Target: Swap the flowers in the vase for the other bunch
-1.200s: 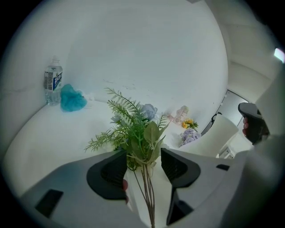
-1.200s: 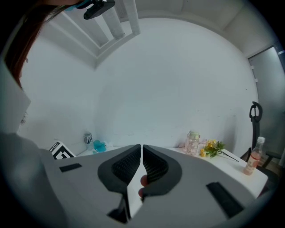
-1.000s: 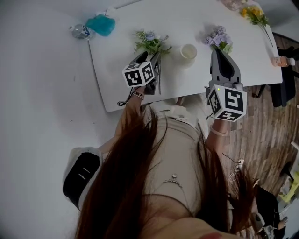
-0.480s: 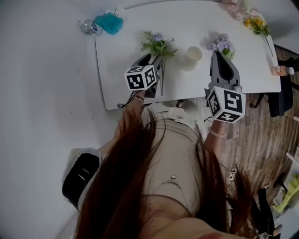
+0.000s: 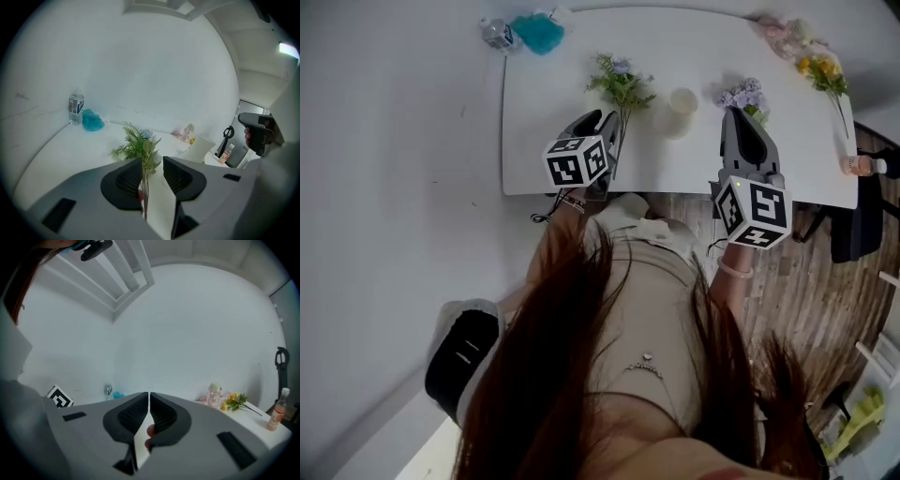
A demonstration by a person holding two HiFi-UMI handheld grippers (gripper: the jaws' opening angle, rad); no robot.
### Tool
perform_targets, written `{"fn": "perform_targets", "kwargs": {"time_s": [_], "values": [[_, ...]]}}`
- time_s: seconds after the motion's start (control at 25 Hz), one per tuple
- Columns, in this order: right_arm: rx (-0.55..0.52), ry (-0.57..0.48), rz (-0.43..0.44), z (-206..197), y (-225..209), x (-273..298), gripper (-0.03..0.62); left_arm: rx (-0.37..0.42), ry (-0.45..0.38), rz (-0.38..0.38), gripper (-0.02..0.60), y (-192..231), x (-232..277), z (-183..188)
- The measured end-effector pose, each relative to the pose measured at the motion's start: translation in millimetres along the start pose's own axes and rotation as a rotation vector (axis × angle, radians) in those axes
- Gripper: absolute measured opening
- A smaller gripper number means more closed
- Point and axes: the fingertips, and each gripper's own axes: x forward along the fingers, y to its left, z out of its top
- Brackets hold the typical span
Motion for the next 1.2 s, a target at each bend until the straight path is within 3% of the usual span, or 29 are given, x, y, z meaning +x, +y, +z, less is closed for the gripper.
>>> {"fn": "perform_targets", "kwargs": {"time_s": [0.44, 1.2], "values": [[-0.026, 0.012, 0.106, -7, 3, -38, 0.034, -0.014, -0.073, 0.065, 0.095, -33, -47, -18], [-0.033, -0.011, 0.148, -22, -13, -105, 0.034, -0.005, -0.159, 0.11, 0.032, -85, -100, -42]]}}
